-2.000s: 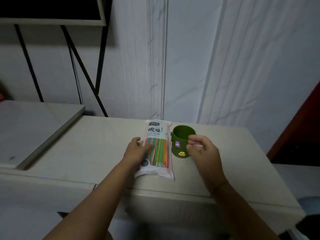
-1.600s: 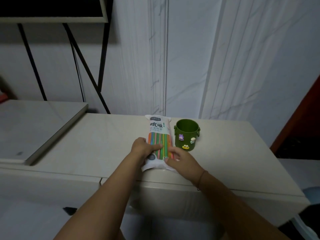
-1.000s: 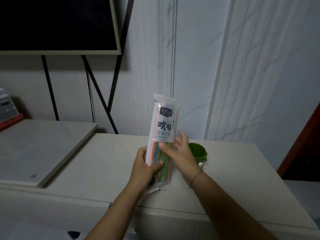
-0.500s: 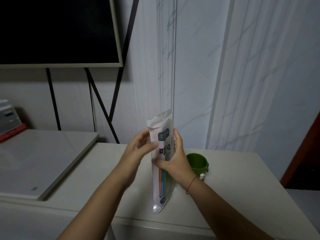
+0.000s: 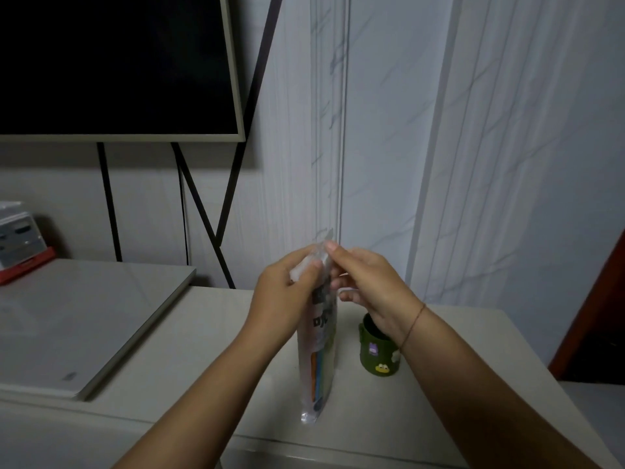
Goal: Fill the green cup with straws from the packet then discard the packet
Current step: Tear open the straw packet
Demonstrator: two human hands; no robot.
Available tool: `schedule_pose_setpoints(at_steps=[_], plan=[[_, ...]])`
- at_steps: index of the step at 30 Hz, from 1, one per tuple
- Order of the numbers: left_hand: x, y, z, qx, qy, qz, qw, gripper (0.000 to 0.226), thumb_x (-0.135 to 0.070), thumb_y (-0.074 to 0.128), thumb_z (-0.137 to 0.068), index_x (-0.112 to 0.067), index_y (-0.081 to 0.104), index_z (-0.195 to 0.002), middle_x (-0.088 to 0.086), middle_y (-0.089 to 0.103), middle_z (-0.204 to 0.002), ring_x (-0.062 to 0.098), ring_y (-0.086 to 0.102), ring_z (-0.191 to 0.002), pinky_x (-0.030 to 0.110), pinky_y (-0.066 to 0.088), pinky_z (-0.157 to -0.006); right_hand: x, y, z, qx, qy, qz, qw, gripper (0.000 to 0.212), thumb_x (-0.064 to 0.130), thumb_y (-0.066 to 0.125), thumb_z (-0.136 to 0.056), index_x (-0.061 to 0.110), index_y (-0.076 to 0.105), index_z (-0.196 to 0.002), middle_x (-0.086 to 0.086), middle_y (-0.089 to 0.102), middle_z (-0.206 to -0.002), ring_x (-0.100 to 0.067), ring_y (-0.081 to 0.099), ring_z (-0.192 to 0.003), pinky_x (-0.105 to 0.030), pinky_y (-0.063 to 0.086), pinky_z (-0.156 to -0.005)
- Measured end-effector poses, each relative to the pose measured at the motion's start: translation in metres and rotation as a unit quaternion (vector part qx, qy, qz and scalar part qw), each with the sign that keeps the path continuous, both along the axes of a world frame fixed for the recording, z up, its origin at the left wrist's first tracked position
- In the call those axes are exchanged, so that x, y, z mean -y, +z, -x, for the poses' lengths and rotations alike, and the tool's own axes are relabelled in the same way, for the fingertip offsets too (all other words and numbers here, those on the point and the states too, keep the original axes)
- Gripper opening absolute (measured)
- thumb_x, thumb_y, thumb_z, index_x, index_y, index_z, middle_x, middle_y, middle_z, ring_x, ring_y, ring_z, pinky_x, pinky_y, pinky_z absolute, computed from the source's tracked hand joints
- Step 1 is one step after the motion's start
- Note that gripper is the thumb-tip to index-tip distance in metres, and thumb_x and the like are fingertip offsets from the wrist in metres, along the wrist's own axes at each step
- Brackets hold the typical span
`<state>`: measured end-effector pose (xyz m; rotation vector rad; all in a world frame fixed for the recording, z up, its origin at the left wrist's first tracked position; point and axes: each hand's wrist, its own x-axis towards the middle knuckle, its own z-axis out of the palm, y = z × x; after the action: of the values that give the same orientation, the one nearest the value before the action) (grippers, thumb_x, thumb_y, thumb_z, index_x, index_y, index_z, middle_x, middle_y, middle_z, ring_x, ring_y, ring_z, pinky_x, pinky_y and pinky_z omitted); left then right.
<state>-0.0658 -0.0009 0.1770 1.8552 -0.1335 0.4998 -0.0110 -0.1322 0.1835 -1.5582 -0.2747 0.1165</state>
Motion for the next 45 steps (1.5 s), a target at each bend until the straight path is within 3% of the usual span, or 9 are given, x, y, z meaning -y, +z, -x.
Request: schedule_pose_setpoints(at_steps=[5,8,14,19,23,28,32,36,45], plan=[[0.008,0.006,0.011,-0.038,-0.116,0.027,0.992,0.042,-0.058,0.042,-0.088,-0.040,0.065,-0.118,-0.024,0.068,-0.114,-0.011,0.058,-0.110,0.011,0.044,-0.087,0.002,0.011,0.000,-0.082,0.020,-0.028,0.996,0.035,0.046,0.071,-0.074,0.014,0.061,-0.084,-0.002,0.051,-0.065,-0.011,0.050,-0.057,-0.020,0.043,-0.049],[0.005,0.007,0.012,-0.065,-0.132,0.078,0.986,0.053,-0.062,0.032,-0.089,-0.034,0.068,-0.116,-0.019,0.068,-0.116,-0.008,0.057,-0.114,0.018,0.043,-0.095,0.008,0.011,0.001,-0.103,0.047,-0.043,0.993,0.028,0.037,0.072,-0.077,0.010,0.064,-0.082,-0.003,0.050,-0.065,-0.011,0.050,-0.056,-0.021,0.047,-0.047],[0.003,0.009,0.009,-0.095,-0.067,0.148,0.982,0.029,-0.036,0.051,-0.095,-0.020,0.074,-0.102,-0.007,0.076,-0.099,0.002,0.069,-0.095,0.024,0.051,-0.087,0.009,0.012,0.005,-0.105,0.083,-0.049,0.990,0.020,0.030,0.072,-0.078,0.012,0.067,-0.069,0.000,0.054,-0.060,-0.007,0.054,-0.053,-0.020,0.051,-0.052],[-0.002,0.012,0.008,-0.100,-0.033,0.138,0.985,0.018,-0.024,0.067,-0.085,-0.008,0.074,-0.091,0.007,0.075,-0.091,0.021,0.069,-0.095,0.036,0.053,-0.091,0.009,0.013,0.008,-0.102,0.105,-0.044,0.988,0.015,0.021,0.067,-0.084,0.007,0.068,-0.082,-0.001,0.058,-0.061,-0.007,0.055,-0.054,-0.020,0.052,-0.053],[-0.002,0.015,0.008,-0.104,-0.006,0.100,0.990,0.013,-0.017,0.066,-0.083,-0.006,0.070,-0.080,0.016,0.071,-0.085,0.023,0.067,-0.084,0.034,0.055,-0.082,0.007,0.013,0.013,-0.079,0.097,-0.019,0.992,0.011,0.018,0.065,-0.085,0.010,0.068,-0.077,0.001,0.059,-0.059,-0.006,0.052,-0.052,-0.017,0.049,-0.051],[-0.004,0.022,0.006,-0.109,0.009,-0.020,0.994,0.016,-0.021,0.058,-0.087,-0.008,0.066,-0.081,0.008,0.067,-0.081,0.016,0.061,-0.074,0.033,0.054,-0.077,0.006,0.012,0.021,-0.011,0.101,-0.008,0.995,0.018,0.010,0.058,-0.088,0.010,0.063,-0.071,0.002,0.056,-0.054,-0.006,0.049,-0.051,-0.015,0.043,-0.049],[-0.009,0.027,0.007,-0.125,-0.050,-0.090,0.987,0.033,-0.031,0.050,-0.096,-0.005,0.064,-0.083,-0.004,0.054,-0.064,0.007,0.046,-0.059,0.020,0.041,-0.059,0.008,0.009,0.027,0.013,0.117,-0.016,0.993,0.020,0.009,0.056,-0.089,0.010,0.061,-0.070,-0.002,0.054,-0.058,-0.009,0.049,-0.054,-0.018,0.043,-0.054],[-0.013,0.029,0.008,-0.126,-0.092,-0.107,0.982,0.031,-0.031,0.048,-0.098,-0.014,0.059,-0.074,-0.002,0.047,-0.061,0.008,0.039,-0.056,0.018,0.036,-0.054,0.011,0.007,0.029,0.021,0.133,-0.025,0.991,0.021,0.008,0.055,-0.089,0.012,0.062,-0.069,-0.001,0.055,-0.058,-0.008,0.051,-0.055,-0.018,0.044,-0.056],[0.005,0.011,0.008,-0.084,-0.102,0.079,0.988,0.029,-0.016,0.046,-0.098,-0.008,0.057,-0.073,0.003,0.056,-0.062,0.010,0.050,-0.057,0.022,0.043,-0.059,0.012,-0.002,0.028,-0.005,0.110,-0.109,0.988,0.020,0.002,0.053,-0.086,0.008,0.061,-0.069,0.000,0.056,-0.057,-0.008,0.051,-0.055,-0.019,0.047,-0.058]])
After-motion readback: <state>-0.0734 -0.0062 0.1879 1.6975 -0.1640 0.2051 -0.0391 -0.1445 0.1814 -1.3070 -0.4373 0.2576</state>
